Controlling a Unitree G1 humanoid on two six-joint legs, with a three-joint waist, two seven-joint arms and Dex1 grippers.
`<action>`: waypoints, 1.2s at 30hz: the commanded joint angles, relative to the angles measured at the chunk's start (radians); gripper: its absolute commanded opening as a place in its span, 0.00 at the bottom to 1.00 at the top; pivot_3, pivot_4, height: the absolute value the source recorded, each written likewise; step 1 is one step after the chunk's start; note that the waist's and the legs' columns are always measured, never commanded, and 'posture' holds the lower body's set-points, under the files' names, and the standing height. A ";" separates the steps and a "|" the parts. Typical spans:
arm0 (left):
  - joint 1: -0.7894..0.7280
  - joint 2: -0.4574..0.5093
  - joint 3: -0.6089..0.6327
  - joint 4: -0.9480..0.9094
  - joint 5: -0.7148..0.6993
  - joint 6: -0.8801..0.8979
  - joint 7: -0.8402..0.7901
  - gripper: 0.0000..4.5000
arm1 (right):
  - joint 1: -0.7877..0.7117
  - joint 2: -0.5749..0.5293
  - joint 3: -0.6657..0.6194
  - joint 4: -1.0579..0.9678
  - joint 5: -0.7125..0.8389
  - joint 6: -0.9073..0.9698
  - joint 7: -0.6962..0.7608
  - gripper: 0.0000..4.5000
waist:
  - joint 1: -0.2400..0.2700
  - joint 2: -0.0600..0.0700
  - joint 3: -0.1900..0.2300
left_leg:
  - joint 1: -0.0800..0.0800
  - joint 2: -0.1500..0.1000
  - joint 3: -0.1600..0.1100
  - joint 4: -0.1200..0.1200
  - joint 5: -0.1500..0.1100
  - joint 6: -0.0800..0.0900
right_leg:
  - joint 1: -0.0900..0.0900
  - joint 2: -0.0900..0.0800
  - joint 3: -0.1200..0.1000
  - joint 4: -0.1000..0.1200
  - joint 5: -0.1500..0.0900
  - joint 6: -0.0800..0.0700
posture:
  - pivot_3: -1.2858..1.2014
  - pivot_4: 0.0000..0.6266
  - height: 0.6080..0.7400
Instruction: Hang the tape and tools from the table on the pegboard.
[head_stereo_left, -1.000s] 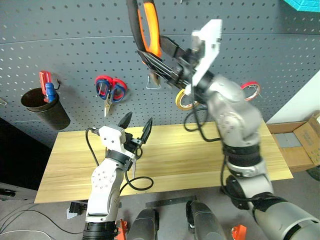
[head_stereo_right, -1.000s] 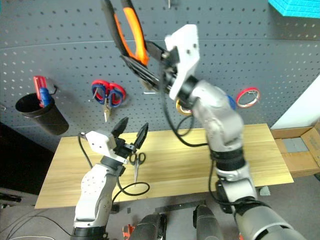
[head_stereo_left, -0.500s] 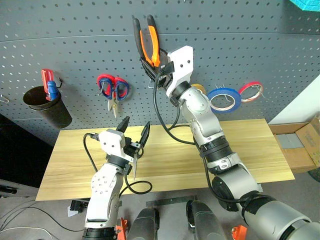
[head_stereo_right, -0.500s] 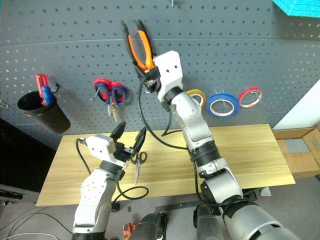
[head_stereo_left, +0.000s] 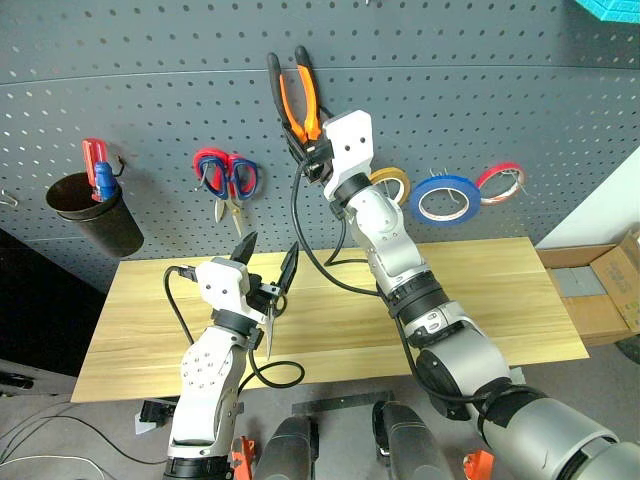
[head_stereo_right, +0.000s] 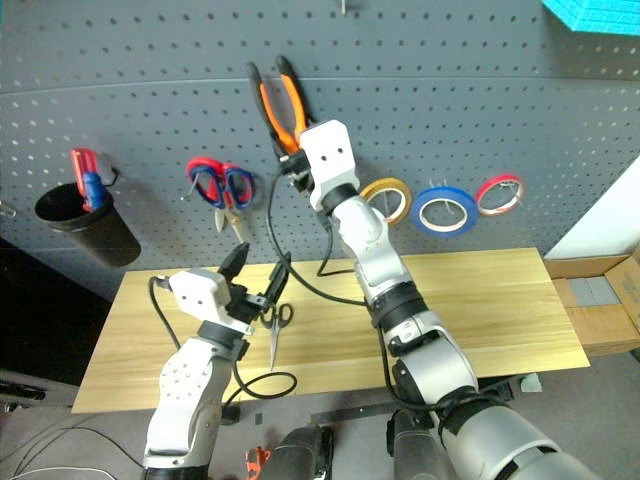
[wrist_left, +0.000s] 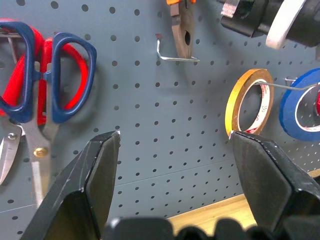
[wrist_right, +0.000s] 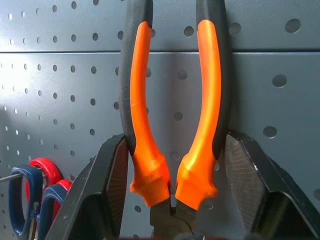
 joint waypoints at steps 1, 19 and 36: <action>0.000 0.005 -0.009 -0.050 0.005 -0.010 0.004 0.83 | -0.030 0.004 0.004 -0.010 -0.006 -0.003 0.019 0.51 | 0.000 0.000 0.000 | 0.000 0.000 0.000 0.000 0.000 0.000 | 0.000 0.000 0.000 0.000 0.000 0.000 | 0.52 0.30 1.00; 0.068 0.084 0.001 -0.025 -0.017 0.323 0.010 0.83 | 0.314 -0.219 0.067 -0.746 0.138 0.546 0.324 1.00 | 0.003 0.000 0.000 | 0.003 0.000 -0.002 0.000 0.000 0.001 | 0.005 0.000 -0.002 -0.002 0.000 0.000 | 0.50 0.36 1.00; -0.073 0.036 -0.045 0.212 0.160 0.747 0.252 0.83 | 0.737 -0.617 0.138 -1.134 0.436 1.052 0.561 1.00 | -0.024 -0.001 0.003 | 0.010 0.001 -0.003 0.001 0.000 0.003 | 0.014 -0.001 -0.003 -0.003 -0.005 0.007 | 0.48 0.41 1.00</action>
